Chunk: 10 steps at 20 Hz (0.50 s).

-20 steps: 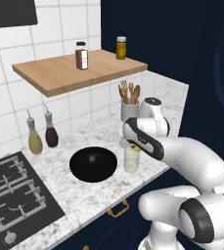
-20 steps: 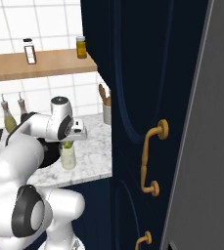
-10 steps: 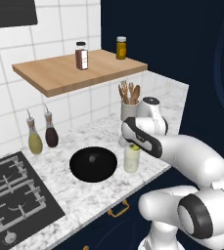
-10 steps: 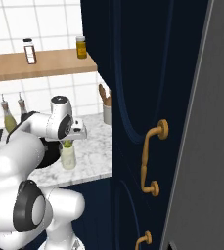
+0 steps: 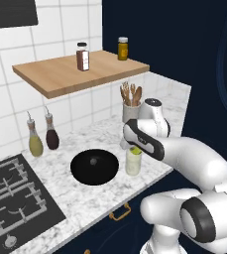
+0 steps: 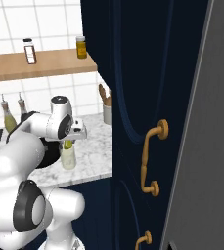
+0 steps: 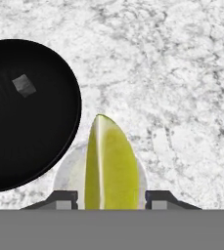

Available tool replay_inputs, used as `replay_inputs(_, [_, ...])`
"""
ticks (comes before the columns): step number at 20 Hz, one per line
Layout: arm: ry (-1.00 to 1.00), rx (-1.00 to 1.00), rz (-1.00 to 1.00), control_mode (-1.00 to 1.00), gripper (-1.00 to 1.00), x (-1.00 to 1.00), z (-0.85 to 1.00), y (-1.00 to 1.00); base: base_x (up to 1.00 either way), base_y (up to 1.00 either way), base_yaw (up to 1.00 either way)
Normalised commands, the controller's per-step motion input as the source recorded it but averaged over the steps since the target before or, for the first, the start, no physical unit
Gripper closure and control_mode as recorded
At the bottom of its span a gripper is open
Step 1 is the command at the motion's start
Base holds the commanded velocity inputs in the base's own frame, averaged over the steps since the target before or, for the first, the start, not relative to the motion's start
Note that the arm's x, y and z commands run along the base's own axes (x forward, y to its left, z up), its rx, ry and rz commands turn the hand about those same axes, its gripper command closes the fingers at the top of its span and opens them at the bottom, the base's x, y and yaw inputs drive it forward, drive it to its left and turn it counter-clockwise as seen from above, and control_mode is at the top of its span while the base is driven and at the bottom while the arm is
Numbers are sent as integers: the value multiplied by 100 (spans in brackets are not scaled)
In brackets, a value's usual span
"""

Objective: Grab a lemon wedge from the fridge and one ice cube from the ice bowl, and put them in the glass of lemonade.

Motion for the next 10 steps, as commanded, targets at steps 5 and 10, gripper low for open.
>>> replay_inputs(5, [0, 0, 0, -100, -100, 0, 0, 0, 0, 0, 0])
replay_inputs(10, [0, 1, 0, -100, -100, 0, 5, 0, 0, 0, 0])
